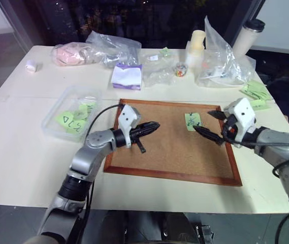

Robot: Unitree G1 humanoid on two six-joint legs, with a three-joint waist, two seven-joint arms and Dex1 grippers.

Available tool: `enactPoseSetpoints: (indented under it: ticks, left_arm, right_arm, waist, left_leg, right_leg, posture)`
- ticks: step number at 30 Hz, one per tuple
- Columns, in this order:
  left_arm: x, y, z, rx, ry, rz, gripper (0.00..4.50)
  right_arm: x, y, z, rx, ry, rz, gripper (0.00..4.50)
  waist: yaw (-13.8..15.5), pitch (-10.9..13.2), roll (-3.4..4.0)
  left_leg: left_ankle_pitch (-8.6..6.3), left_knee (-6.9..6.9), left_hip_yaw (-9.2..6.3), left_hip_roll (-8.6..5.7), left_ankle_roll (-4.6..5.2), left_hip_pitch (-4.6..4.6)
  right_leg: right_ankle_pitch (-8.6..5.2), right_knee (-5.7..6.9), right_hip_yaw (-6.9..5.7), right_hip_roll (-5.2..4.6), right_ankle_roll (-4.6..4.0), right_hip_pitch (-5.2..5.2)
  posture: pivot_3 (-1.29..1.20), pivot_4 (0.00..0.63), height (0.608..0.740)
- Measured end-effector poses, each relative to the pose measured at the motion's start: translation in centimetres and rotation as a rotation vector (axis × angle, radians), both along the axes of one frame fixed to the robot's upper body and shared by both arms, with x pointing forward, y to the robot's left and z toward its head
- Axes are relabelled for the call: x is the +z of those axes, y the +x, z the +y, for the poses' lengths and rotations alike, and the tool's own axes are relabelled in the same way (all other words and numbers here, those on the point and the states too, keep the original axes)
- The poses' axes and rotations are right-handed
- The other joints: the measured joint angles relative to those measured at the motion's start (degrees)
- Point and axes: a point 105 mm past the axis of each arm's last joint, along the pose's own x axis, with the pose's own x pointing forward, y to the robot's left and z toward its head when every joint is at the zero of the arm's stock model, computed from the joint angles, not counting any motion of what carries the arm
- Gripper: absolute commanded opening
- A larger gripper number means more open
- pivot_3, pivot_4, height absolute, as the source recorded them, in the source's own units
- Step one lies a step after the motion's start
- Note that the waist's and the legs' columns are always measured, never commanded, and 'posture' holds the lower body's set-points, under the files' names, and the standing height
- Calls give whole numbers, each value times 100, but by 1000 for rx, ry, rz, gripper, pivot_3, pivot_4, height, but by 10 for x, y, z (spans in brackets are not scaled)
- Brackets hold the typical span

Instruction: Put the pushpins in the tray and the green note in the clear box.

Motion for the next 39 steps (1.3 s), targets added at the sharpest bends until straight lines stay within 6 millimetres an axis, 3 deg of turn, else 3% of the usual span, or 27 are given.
enactPoseSetpoints:
  ticks: [4,7,10,16,33,35,37,39]
  left_arm:
    - [-10,5,-19,3,-8,3,55]
    - [-23,8,-22,15,11,17,0]
    - [-30,10,-22,29,20,24,0]
    - [-40,14,-22,46,41,29,0]
    - [-42,16,-21,61,76,4,0]
    - [-42,16,-21,63,77,5,0]
    - [-43,16,-21,66,78,7,0]
    - [-43,17,-21,69,80,8,0]
  right_arm:
    - [1,32,-2,-96,-18,-11,3918]
    - [-11,50,0,-145,-18,33,3090]
    - [-26,60,4,-161,-24,85,1592]
    - [-32,72,4,-185,-26,94,1592]
    - [-58,79,-1,-195,-30,154,1592]
    - [-58,80,0,-191,-23,156,1060]
    - [-59,80,2,-185,-19,159,196]
    - [-58,80,4,-178,-17,155,45]
  waist:
    - [-1,0,1]
    - [-17,-2,2]
    - [-3,-2,4]
    - [5,-3,4]
    - [-11,-6,9]
    - [-13,-6,11]
    - [-11,-7,12]
    - [-11,-7,12]
  left_leg:
    - [0,-5,1,-1,0,-2]
    - [1,-7,6,0,-2,-2]
    - [1,-6,6,1,-1,-3]
    - [1,-5,5,-1,-1,-4]
    - [1,-5,6,0,-1,0]
    - [1,-4,6,0,-1,1]
    - [1,-4,6,0,-2,1]
    - [1,-3,6,0,-1,1]
  right_leg:
    - [0,-3,0,1,-1,-6]
    - [0,-1,2,1,-1,-10]
    - [0,-1,1,-1,-1,-8]
    - [0,-2,0,-5,0,-8]
    - [0,2,0,-3,0,-5]
    - [0,4,0,-3,0,-5]
    - [0,4,0,-4,0,-4]
    - [0,3,0,-4,0,-3]
  posture:
    - [0,150,740]
    - [0,150,740]
    - [0,150,740]
    - [0,150,740]
    - [0,150,740]
    - [0,150,740]
    - [0,150,740]
    - [0,150,740]
